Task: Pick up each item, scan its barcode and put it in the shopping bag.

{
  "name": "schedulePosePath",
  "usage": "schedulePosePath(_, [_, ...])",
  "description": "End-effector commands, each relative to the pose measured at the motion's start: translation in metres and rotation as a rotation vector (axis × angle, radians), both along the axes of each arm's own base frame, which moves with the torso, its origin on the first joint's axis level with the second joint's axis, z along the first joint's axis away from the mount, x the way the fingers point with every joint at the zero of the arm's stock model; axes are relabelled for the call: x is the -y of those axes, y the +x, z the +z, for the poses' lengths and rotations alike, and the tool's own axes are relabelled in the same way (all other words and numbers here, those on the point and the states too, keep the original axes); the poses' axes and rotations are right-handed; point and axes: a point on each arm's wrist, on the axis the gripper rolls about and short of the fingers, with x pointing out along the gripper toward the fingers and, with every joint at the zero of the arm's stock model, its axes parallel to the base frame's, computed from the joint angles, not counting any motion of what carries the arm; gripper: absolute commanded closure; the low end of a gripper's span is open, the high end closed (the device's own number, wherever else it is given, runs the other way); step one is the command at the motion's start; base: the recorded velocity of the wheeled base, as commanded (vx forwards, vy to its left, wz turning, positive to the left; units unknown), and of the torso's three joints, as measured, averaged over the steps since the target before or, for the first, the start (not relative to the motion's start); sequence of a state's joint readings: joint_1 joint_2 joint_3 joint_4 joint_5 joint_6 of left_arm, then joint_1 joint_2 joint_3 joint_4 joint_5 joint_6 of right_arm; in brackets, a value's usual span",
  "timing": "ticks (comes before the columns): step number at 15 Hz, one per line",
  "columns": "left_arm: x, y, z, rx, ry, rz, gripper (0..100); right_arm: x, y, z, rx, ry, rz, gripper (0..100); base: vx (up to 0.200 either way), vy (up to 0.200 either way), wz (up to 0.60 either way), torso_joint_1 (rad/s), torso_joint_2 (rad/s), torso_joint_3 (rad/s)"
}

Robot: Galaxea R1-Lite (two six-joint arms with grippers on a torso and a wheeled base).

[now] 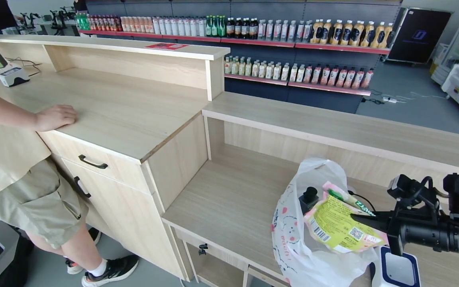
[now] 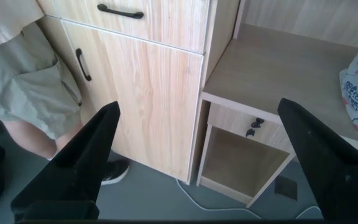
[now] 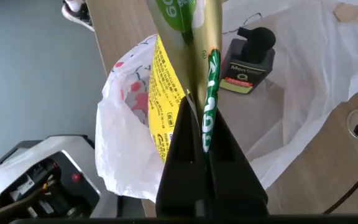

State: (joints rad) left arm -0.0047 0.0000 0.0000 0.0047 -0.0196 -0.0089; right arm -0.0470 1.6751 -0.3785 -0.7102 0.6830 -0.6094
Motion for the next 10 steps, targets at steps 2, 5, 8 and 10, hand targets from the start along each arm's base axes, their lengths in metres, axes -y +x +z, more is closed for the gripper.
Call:
schedulePosePath(2, [0.0, 0.0, 0.0, -0.001, 0.0, 0.0, 0, 0.002, 0.009, -0.02, -0.05, -0.026, 0.015, 100, 0.0, 0.0, 0.0, 0.0, 0.0, 0.0])
schedulePosePath(5, [0.0, 0.0, 0.0, -0.001, 0.0, 0.0, 0, 0.008, 0.013, -0.033, -0.064, -0.067, 0.024, 100, 0.0, 0.0, 0.0, 0.0, 0.0, 0.0])
schedulePosePath(8, [0.0, 0.0, 0.0, 0.0, 0.0, 0.0, 0, 0.015, 0.021, -0.044, -0.077, -0.044, 0.024, 100, 0.0, 0.0, 0.0, 0.0, 0.0, 0.0])
schedulePosePath(10, [0.0, 0.0, 0.0, -0.001, 0.0, 0.0, 0, 0.018, 0.028, -0.046, -0.057, -0.013, 0.053, 100, 0.0, 0.0, 0.0, 0.0, 0.0, 0.0])
